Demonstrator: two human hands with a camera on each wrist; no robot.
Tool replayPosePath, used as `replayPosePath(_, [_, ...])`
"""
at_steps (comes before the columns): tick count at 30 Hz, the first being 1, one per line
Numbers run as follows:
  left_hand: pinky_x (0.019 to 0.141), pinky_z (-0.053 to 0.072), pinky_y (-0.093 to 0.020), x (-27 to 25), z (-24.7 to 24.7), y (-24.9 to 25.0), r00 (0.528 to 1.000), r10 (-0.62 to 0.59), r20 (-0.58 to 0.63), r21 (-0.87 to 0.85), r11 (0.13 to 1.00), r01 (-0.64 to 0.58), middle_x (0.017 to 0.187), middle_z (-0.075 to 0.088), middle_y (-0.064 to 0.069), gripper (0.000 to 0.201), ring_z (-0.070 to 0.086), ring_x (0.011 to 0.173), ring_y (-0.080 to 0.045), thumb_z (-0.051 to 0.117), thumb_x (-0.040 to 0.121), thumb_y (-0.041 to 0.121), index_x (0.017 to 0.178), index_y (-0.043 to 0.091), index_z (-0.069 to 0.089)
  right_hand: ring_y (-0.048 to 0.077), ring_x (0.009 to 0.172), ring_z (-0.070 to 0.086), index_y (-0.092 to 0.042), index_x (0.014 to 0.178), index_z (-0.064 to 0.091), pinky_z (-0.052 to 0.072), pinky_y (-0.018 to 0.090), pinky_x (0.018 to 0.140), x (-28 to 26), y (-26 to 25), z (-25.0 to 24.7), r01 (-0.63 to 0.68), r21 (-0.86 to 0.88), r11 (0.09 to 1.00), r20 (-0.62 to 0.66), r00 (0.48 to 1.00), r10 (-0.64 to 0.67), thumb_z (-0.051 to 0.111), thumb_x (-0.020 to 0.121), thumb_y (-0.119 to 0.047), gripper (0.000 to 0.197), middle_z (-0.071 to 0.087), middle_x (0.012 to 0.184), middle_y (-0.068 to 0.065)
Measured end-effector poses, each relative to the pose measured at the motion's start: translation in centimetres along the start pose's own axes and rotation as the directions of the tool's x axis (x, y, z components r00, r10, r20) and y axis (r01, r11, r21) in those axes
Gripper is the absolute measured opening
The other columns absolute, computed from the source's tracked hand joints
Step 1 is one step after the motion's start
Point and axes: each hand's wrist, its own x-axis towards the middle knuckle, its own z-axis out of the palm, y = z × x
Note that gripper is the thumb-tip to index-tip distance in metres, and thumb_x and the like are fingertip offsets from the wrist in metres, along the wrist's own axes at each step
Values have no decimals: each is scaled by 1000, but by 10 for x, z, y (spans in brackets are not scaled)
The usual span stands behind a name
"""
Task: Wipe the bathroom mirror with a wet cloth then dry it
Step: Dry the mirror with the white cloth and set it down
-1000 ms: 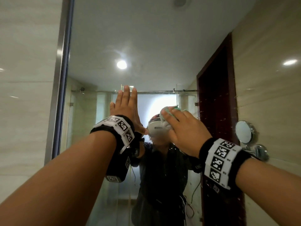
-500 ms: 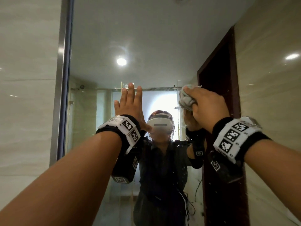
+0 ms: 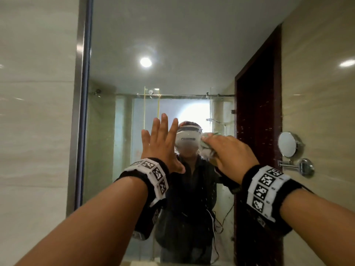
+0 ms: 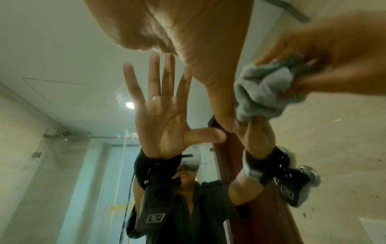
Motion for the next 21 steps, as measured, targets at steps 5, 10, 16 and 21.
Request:
replayPosePath(5, [111,-7,-56,0,13,-2,1000,-22,18,-52,998,23,146,-43,0,147,-33,138,-25,82,54,59,141,29,-32,18,88,56,-27,123,53,38,22,76,46,6,-21,-162,157,974,-261,945,199,54,88,-8,40,63,109,-2])
replayPosePath(10, [110,-9,-55,1,14,-1,1000,-27,15,-50,998,27,145,-44,0,149,-35,137,-25,83,52,59,140,30,-34,20,100,58,-30,119,55,50,34,87,53,-6,-6,-87,190,978,-276,951,138,56,86,-6,42,61,117,-4])
replayPosePath(16, [111,-10,-55,-1,14,-2,1000,-24,19,-52,998,25,145,-44,-1,146,-35,137,-24,78,55,66,139,29,-36,27,95,63,-26,115,63,57,41,73,-24,-38,35,198,27,980,-30,980,-197,81,58,-7,62,63,116,4])
replayPosePath(21, [110,-10,-54,-1,14,-1,999,-28,26,-44,999,29,144,-45,-1,148,-36,136,-24,81,54,60,139,30,-36,21,105,56,-36,123,51,51,36,86,10,-11,4,68,35,997,-21,998,-67,61,82,-15,48,56,123,-4])
